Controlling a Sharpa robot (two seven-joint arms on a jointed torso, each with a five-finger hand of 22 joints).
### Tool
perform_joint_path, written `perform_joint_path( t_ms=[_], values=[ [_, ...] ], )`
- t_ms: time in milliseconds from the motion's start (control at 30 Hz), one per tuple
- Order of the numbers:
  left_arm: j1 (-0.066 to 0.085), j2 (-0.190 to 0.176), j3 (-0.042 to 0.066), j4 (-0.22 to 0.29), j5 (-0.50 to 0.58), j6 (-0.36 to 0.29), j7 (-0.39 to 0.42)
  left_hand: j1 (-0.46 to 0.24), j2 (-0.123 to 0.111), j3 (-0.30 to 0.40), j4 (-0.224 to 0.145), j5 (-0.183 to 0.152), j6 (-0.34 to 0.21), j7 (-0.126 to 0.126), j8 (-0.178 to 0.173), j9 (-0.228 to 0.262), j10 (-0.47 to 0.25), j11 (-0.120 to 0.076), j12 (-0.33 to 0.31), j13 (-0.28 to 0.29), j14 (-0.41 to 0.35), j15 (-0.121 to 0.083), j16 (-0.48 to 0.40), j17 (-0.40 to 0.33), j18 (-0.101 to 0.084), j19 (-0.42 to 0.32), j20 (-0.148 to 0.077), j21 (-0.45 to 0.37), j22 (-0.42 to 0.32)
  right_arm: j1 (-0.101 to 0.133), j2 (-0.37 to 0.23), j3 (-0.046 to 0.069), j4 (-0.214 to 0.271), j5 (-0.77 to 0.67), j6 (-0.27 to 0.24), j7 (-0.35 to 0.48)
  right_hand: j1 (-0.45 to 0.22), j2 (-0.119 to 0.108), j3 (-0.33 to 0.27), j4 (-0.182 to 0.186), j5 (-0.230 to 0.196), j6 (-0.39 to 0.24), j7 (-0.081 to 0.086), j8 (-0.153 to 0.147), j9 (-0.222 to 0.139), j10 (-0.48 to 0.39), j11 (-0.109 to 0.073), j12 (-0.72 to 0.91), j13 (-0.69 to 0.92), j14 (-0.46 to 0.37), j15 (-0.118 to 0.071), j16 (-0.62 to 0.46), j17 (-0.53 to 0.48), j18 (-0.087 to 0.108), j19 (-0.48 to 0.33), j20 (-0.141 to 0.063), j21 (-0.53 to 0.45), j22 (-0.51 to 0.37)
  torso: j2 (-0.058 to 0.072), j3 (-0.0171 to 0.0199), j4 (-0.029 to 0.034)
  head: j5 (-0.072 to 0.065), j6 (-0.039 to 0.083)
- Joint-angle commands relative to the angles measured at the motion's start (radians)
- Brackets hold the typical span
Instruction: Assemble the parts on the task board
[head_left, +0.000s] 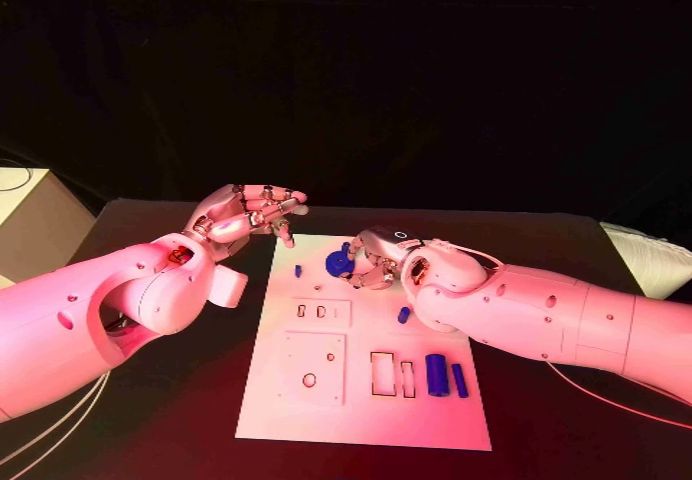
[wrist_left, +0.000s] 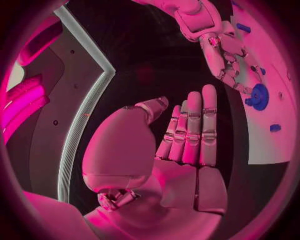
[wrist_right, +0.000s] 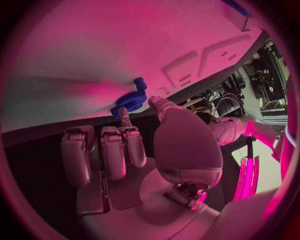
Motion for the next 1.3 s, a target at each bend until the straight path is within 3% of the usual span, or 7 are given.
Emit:
perform_joint_path(
  t_ms=[33,300,500,700,867,1000,1300],
  values=[
    [0.0,0.001,0.001,0.001,-0.003,0.015,0.005,-0.002,-0.003,0.003,0.0,-0.004,-0.005,0.0,0.001,0.001,-0.007,0.0,-0.005,0.001,-0.007,0.0,0.005,-0.001,0.014,-0.006,-0.001,0.003,0.001,-0.006,-0.01,-0.003,0.016,0.003,-0.035,0.003,-0.013,0.001,0.0,0.006,0.006,0.008,0.001,-0.004,0.001,0.047,0.0,0.006,0.212,0.102,0.002,0.003,0.26,-0.011,0.087,0.001,0.006,0.222,0.0,-0.0001,0.0003,0.0,0.001],
    [0.0,-0.001,0.001,-0.002,-0.003,0.014,0.005,-0.002,-0.003,0.004,0.0,-0.004,-0.006,0.0,0.001,0.001,-0.007,0.0,-0.005,0.001,-0.007,0.001,0.006,-0.001,0.014,-0.007,-0.001,0.005,0.002,-0.006,-0.067,0.004,0.071,0.103,-0.235,0.076,-0.011,0.006,0.001,0.002,0.023,0.008,0.001,-0.004,-0.001,0.048,0.0,0.007,0.213,0.101,0.001,0.003,0.259,-0.011,0.087,0.0,0.006,0.223,-0.002,0.0008,-0.004,0.0,0.007],
    [0.0,-0.003,0.001,-0.007,-0.003,0.014,0.005,-0.002,-0.003,0.004,0.0,-0.004,-0.006,0.0,0.001,0.001,-0.007,0.0,-0.005,0.001,-0.007,0.001,0.006,-0.001,0.014,-0.007,-0.001,0.005,0.002,0.001,-0.134,0.016,0.118,0.276,-0.285,0.173,0.03,0.001,0.018,-0.014,0.024,0.005,0.002,-0.007,-0.003,0.042,0.001,0.002,0.209,0.099,0.002,-0.001,0.25,-0.009,0.083,0.0,-0.002,0.214,-0.005,0.0034,-0.0095,-0.001,0.011],
    [-0.002,-0.005,0.001,-0.01,-0.003,0.014,0.005,-0.002,-0.003,0.004,0.0,-0.004,-0.006,0.0,0.001,0.001,-0.007,0.0,-0.005,0.001,-0.007,0.001,0.006,-0.001,0.014,-0.007,-0.001,0.005,0.002,0.015,-0.218,0.024,0.144,0.475,-0.242,0.267,0.073,-0.005,0.039,-0.038,0.01,0.004,0.004,-0.008,-0.006,0.04,0.002,0.0,0.207,0.099,0.003,-0.001,0.249,-0.009,0.083,0.001,-0.003,0.213,-0.01,0.0078,-0.0202,0.001,0.015],
    [-0.004,-0.003,0.0,-0.013,-0.003,0.014,0.005,-0.002,-0.002,0.004,0.0,-0.004,-0.006,0.001,0.001,0.002,-0.007,0.0,-0.005,0.001,-0.007,0.001,0.006,-0.001,0.014,-0.008,-0.001,0.006,0.003,0.021,-0.277,0.026,0.13,0.533,-0.167,0.308,0.133,-0.014,0.067,-0.083,-0.07,0.007,0.006,-0.007,-0.008,0.036,0.003,-0.004,0.204,0.099,0.004,-0.002,0.249,-0.009,0.082,0.002,-0.003,0.214,-0.013,0.0109,-0.0272,-0.001,0.017],
    [-0.006,-0.001,0.0,-0.015,-0.003,0.016,0.005,-0.002,-0.002,0.004,0.0,-0.004,-0.006,0.001,0.001,0.002,-0.007,0.0,-0.005,0.001,-0.007,0.001,0.006,-0.001,0.014,-0.008,-0.001,0.006,0.003,0.023,-0.318,0.026,0.11,0.472,-0.097,0.34,0.178,-0.032,0.073,-0.121,-0.123,0.008,0.008,-0.008,-0.01,0.027,0.005,-0.012,0.197,0.1,0.005,0.0,0.254,-0.01,0.084,0.003,0.0,0.218,-0.013,0.0149,-0.0332,-0.004,0.017],
    [-0.016,0.004,0.0,-0.02,-0.004,0.019,0.005,-0.001,-0.003,0.004,0.0,-0.004,-0.006,0.001,0.001,0.002,-0.007,0.0,-0.005,0.001,-0.007,0.001,0.006,-0.002,0.014,-0.009,0.0,0.007,0.003,0.019,-0.36,0.025,0.046,0.342,-0.026,0.381,0.216,-0.054,0.05,-0.15,-0.147,-0.007,0.012,-0.017,-0.015,0.017,0.008,-0.021,0.188,0.101,0.008,0.002,0.258,-0.011,0.086,0.005,0.003,0.222,-0.012,0.0248,-0.0388,-0.016,0.014]
  ],
)
